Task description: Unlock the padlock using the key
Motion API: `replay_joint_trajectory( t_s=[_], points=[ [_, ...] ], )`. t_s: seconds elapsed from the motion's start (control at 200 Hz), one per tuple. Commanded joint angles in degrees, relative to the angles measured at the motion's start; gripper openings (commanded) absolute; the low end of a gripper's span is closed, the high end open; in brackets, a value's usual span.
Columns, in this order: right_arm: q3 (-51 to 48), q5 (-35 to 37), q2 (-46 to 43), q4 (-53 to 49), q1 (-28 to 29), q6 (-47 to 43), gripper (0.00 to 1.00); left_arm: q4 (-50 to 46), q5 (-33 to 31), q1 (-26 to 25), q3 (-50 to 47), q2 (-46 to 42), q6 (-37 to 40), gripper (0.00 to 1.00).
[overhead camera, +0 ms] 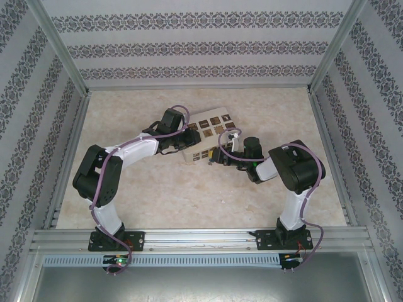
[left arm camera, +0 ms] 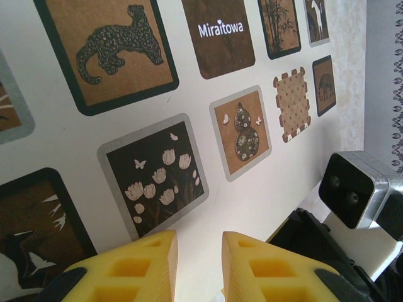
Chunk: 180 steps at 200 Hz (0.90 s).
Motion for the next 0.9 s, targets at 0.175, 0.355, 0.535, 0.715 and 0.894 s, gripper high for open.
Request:
replay_joint_trajectory(
  t_s=[0.175,0.355,0.535,0.715,0.894],
  points=[
    [0.07,-1.51,-1.83,-0.31,0.54,-1.71,0.33,-2.91,-0.58,-0.65,-2.25,0.38,0.88,0.25],
    [0.01,-1.11,-1.96,-1.26,0.46,-2.16,0.26,-2.55,-0.46,-0.64,-2.64,0.03,0.6,0.25],
    [-0.06,-0.98,-2.14,-1.52,0.36,-2.26,0.19,-2.62,-0.54,-0.67,-2.72,-0.07,0.49,0.25],
    [-0.39,-0.64,-2.23,-1.48,0.18,-2.24,0.1,-2.65,-0.55,-0.65,-2.84,-0.14,0.44,0.25],
    [-1.14,0.31,-2.71,-0.24,-0.19,-1.02,0.02,-2.64,-0.51,-0.64,-3.44,-0.15,0.43,0.25]
  ],
)
